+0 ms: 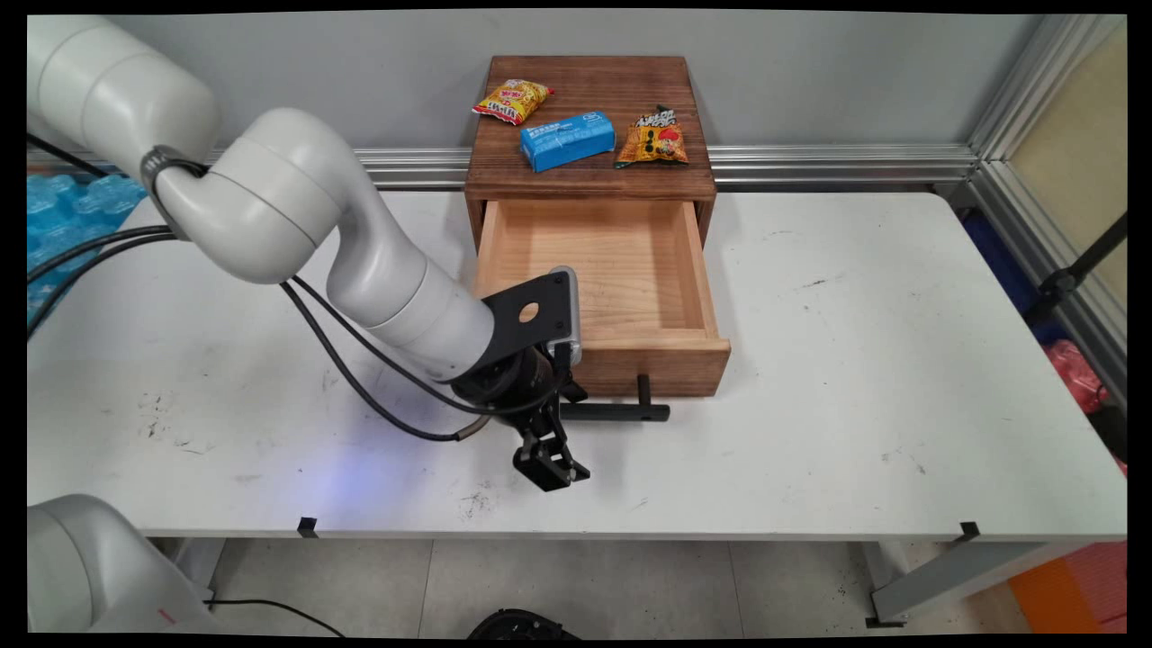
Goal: Open the drawer
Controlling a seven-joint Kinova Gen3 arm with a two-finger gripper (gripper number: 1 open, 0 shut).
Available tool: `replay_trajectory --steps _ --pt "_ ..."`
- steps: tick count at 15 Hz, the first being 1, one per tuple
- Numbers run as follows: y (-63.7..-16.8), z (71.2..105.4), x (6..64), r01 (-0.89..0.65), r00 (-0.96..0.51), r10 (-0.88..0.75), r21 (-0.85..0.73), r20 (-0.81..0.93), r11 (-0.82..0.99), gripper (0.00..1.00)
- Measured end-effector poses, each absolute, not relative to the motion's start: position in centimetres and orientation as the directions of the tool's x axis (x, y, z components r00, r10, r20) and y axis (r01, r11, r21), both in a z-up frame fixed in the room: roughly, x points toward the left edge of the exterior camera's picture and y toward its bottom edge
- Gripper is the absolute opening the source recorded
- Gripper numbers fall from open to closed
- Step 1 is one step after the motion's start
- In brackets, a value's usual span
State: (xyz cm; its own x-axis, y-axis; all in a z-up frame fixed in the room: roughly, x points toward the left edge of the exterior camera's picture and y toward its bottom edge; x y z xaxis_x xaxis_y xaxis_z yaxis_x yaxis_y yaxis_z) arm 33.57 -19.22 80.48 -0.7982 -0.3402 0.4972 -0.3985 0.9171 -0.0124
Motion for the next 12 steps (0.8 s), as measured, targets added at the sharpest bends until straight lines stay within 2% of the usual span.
replay_trajectory --steps 12 --pt "-17.2 80.9 33.4 -0.384 -0.802 -0.34 0.013 0.492 0.923 1.0"
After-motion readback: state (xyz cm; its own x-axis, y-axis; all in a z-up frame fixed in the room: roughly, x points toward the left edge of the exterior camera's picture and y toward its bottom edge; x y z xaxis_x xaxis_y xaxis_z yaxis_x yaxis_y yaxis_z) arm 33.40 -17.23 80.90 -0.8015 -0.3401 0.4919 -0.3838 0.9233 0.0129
